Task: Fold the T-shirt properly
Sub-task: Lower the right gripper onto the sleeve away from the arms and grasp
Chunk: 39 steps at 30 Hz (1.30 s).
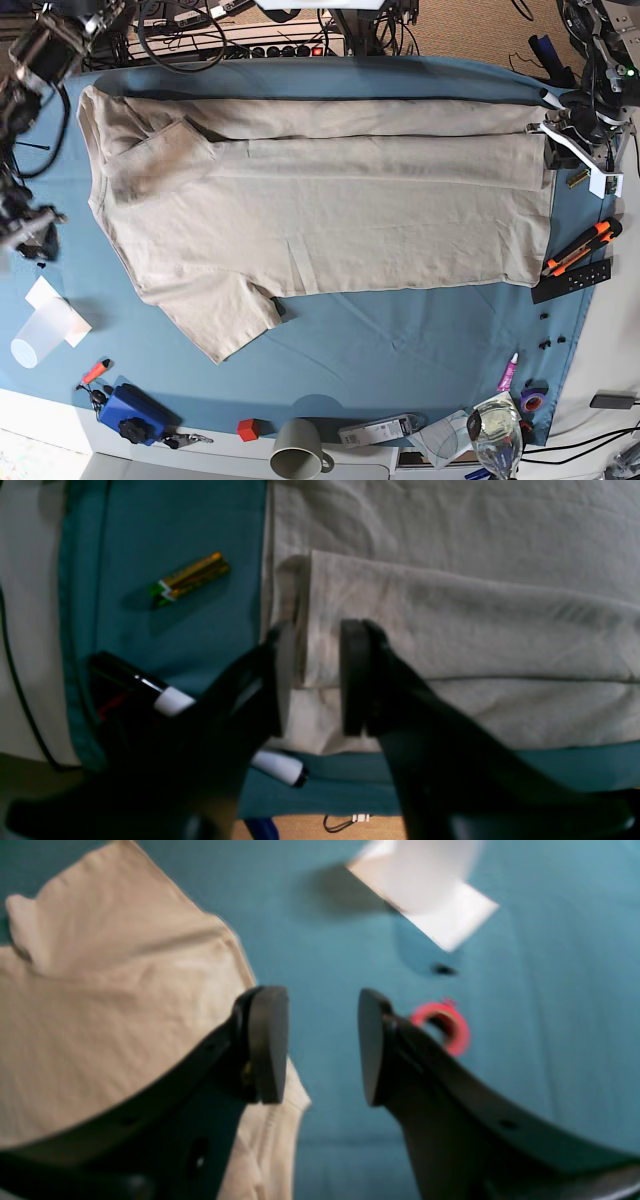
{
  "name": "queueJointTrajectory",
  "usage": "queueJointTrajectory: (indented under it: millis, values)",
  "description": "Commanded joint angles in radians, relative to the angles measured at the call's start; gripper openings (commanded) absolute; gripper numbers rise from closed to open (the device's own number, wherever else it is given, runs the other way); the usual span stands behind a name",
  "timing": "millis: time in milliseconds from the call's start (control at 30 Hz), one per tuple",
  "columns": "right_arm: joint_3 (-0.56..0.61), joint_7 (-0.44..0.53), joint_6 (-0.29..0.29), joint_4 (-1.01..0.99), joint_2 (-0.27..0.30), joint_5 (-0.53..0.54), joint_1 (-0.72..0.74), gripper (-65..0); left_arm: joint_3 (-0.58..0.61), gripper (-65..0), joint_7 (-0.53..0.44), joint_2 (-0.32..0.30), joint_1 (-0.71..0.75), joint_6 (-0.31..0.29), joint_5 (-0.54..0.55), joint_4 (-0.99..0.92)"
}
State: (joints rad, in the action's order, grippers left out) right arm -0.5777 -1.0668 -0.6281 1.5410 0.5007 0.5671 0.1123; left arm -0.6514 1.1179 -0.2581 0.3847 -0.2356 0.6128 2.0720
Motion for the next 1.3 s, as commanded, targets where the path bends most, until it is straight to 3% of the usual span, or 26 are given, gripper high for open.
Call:
queueJointTrajectory:
  millis: [0, 133, 233, 333, 500, 667, 800, 1000, 1100, 1200, 1267]
  values:
    - [0.029, 0.045, 0.013, -0.004, 0.028, -0.007, 0.046, -41.4, -0.006, -47.3, -0.019, -0.014, -0.002, -0.002, 0.008, 0.016]
    - [0.166, 0.111, 0.035, -0.109, 0.028, -0.116, 0.176, -41.4, -0.006, -47.3, -0.019, -0.013, -0.002, -0.002, 0.008, 0.016]
    - [0.251, 0.115, 0.034, -0.241, 0.029, -0.142, 0.287, -41.4, -0.006, -47.3, -0.024, -0.013, 0.002, -0.007, 0.008, 0.016]
    - [0.328, 0.166, 0.034, -0.387, 0.028, -0.142, 0.385, -41.3, -0.006, -47.3, -0.028, -0.013, 0.006, -0.056, 0.01, 0.016]
    - [0.459, 0.225, 0.034, -0.592, 0.023, -0.207, 0.497, -41.4, -0.006, -47.3, -0.038, -0.013, 0.006, -0.057, 0.023, 0.016]
    - [0.569, 0.344, 0.042, -0.712, 0.006, -0.305, 0.521, -41.4, -0.006, -47.3, -0.038, -0.013, 0.006, -0.057, 0.039, 0.016]
    - [0.605, 0.344, 0.095, -0.758, -0.029, -0.359, 0.515, -41.4, -0.006, -47.3, -0.039, -0.013, 0.006, -0.057, 0.039, 0.016]
    - [0.605, 0.317, 0.109, -0.758, -0.066, -0.369, 0.502, -41.5, -0.006, -47.3, -0.038, -0.013, 0.006, -0.057, 0.043, 0.016]
    - [0.605, 0.272, 0.109, -0.758, -0.077, -0.369, 0.502, -47.4, -0.006, -47.3, -0.039, -0.013, 0.006, -0.057, 0.046, 0.016]
    - [0.604, 0.198, 0.111, -0.758, -0.075, -0.362, 0.503, -63.0, -0.006, -47.3, -0.039, -0.013, 0.005, -0.057, 0.046, 0.016]
    - [0.603, 0.136, 0.115, -0.758, -0.073, -0.362, 0.503, -65.0, -0.006, -47.3, -0.043, -0.014, 0.005, -0.057, 0.046, 0.016]
